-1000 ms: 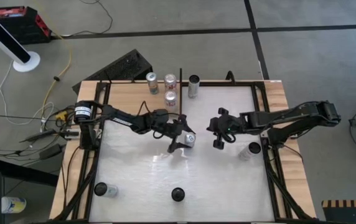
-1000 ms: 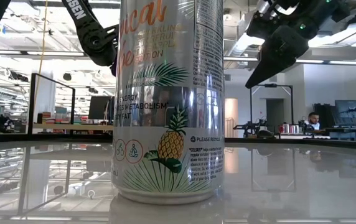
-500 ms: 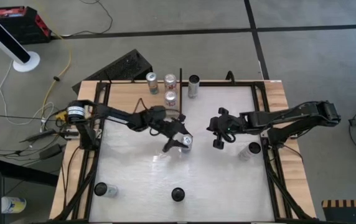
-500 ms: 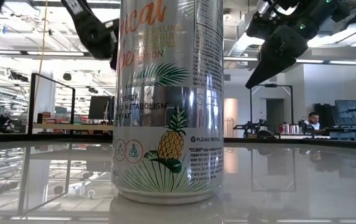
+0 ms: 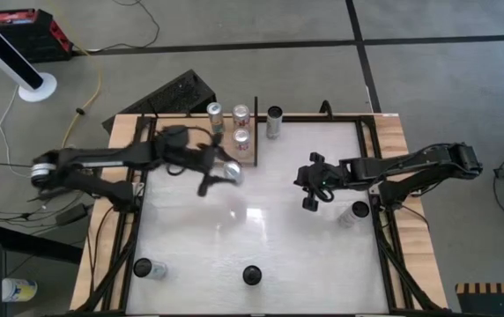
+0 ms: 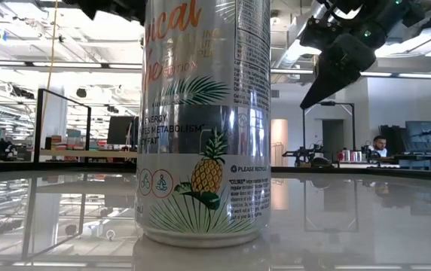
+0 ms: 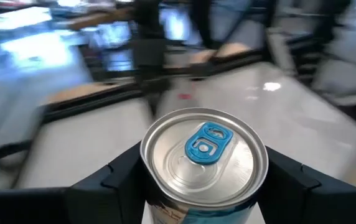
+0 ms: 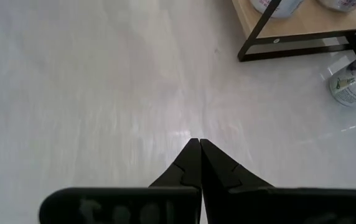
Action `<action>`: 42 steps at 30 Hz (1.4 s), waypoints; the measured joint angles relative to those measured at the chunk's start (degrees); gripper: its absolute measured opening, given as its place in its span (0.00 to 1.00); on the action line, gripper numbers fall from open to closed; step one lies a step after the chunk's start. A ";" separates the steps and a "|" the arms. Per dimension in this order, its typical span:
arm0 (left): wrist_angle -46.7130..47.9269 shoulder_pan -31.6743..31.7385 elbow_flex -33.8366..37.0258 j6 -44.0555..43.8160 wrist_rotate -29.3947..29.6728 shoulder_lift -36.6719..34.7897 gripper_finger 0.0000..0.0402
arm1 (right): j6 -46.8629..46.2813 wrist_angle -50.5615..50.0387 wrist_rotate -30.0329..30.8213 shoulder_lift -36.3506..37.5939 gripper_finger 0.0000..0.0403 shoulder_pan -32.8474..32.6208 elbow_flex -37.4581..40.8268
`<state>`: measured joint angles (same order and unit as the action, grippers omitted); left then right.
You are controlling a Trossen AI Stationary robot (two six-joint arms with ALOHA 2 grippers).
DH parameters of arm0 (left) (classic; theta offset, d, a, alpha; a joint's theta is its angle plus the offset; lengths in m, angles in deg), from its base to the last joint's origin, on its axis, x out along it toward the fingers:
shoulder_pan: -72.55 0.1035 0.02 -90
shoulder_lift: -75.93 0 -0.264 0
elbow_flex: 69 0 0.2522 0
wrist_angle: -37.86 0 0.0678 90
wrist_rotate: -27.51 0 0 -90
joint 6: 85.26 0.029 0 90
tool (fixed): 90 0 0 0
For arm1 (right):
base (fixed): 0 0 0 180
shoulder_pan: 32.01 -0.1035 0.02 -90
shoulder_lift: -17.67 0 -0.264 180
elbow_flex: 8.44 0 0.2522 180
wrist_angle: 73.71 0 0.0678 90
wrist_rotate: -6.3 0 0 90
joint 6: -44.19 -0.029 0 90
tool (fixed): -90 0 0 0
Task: Place canned beverage on shelf
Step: Put the blue soda can on the shelf aligned with the other blue soda can
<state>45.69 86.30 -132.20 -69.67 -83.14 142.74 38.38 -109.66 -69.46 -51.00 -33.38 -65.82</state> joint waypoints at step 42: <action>-17.51 37.34 13.24 -0.20 -21.02 8.74 0.53 | 0.22 0.84 -0.86 0.00 0.05 3.02 0.00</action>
<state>28.18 123.65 -118.97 -69.86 -104.17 151.48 38.59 -108.82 -70.32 -51.00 -30.36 -65.82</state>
